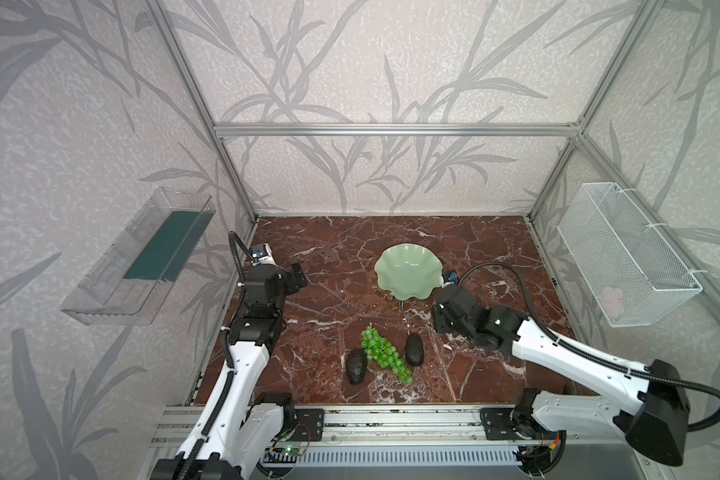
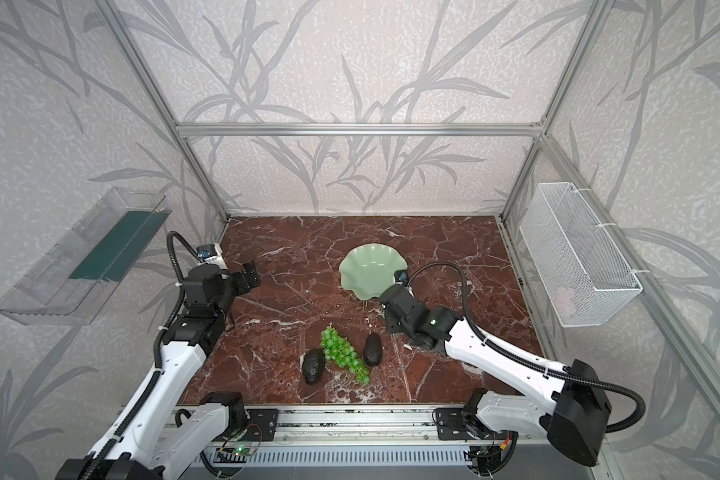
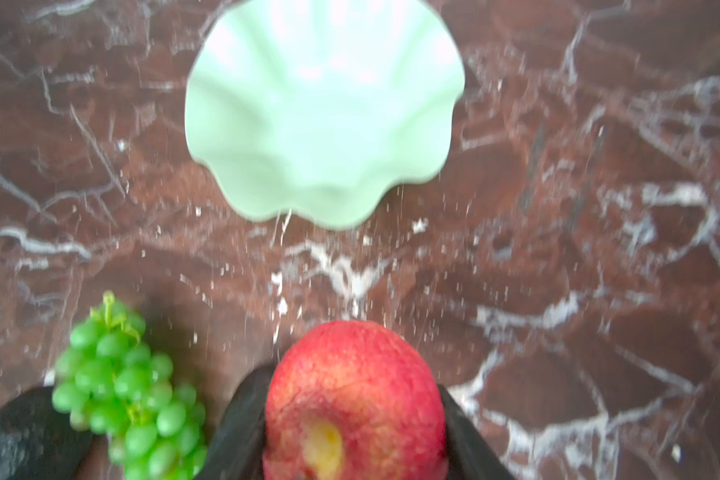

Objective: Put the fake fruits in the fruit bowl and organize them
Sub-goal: 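Close the right gripper on the red apple and lift it, then carry the apple into the green bowl and release it with the right gripper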

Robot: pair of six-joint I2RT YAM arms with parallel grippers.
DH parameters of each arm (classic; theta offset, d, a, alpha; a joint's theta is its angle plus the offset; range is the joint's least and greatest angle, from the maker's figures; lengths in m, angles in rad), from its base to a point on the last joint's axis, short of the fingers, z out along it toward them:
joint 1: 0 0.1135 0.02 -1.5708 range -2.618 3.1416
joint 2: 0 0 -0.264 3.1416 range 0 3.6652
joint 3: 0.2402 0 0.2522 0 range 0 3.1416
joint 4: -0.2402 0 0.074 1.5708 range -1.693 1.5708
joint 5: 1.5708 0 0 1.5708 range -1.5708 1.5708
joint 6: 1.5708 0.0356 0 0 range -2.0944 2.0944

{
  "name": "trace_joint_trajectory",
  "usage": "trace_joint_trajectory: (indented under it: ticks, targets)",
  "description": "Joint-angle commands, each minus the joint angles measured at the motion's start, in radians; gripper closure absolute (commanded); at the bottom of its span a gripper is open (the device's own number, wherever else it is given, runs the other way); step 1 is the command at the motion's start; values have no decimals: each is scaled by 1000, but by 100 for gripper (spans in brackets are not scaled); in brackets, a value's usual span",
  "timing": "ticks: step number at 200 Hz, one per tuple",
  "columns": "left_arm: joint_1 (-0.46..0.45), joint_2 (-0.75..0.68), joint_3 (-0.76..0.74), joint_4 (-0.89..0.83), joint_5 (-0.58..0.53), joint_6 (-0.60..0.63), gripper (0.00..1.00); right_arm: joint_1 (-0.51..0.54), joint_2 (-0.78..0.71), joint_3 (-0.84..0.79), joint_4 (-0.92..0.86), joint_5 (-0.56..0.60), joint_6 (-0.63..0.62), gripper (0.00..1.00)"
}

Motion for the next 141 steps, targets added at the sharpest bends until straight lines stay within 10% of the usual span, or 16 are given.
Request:
trace_joint_trajectory:
  ticks: [1, 141]
  targets:
    - [5, -10, 23, -26, -3, -19, 3, -64, 137, 122, 104, -31, -203, 52]
    - [6, -2, 26, -37, -28, -25, 3, -228, 800, 566, 260, -251, -350, 52]
